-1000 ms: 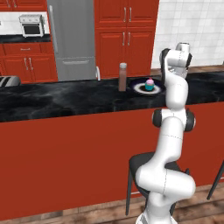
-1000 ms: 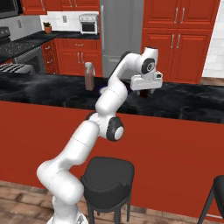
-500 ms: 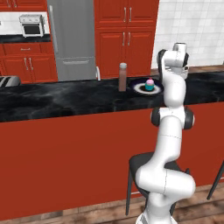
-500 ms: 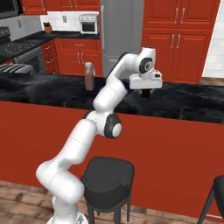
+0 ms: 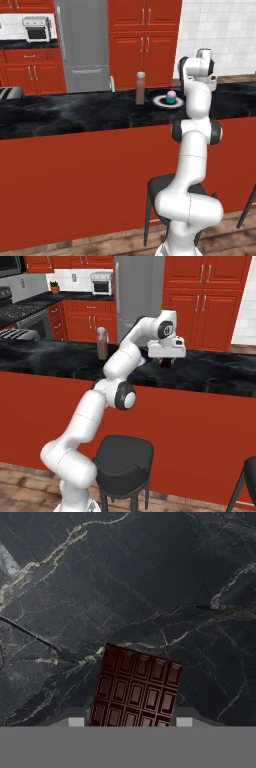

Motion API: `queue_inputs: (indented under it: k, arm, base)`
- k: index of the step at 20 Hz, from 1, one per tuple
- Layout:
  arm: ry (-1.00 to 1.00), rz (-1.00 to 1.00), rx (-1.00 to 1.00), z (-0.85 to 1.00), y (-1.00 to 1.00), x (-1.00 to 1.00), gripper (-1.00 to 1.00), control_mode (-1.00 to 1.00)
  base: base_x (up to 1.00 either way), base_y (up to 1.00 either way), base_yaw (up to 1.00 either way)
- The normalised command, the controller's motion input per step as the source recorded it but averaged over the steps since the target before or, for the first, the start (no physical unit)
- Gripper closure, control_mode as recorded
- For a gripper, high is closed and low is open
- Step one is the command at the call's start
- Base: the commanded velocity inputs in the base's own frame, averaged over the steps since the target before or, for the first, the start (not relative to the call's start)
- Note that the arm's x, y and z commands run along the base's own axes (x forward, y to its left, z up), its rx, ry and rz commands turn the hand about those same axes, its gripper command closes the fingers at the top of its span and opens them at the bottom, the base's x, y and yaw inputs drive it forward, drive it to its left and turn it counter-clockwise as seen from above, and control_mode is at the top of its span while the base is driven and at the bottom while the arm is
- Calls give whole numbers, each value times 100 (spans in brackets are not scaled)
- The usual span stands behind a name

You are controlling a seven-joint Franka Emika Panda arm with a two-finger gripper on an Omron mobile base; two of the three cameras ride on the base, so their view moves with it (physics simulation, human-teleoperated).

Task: Take the cinnamon bottle from the cabinet and place it on the dining table, next to the plate with the cupcake. Then take the chocolate from the dining counter and place it on the cupcake plate.

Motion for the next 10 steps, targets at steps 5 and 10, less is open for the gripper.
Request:
queue_inputs:
  k: [5,10]
  arm:
    - [0,-9,6,39,-6,-3,100,-100]
    - [0,-4,7,39,7,-37,100,-100]
  base:
    - [0,0,0]
    - [0,0,0]
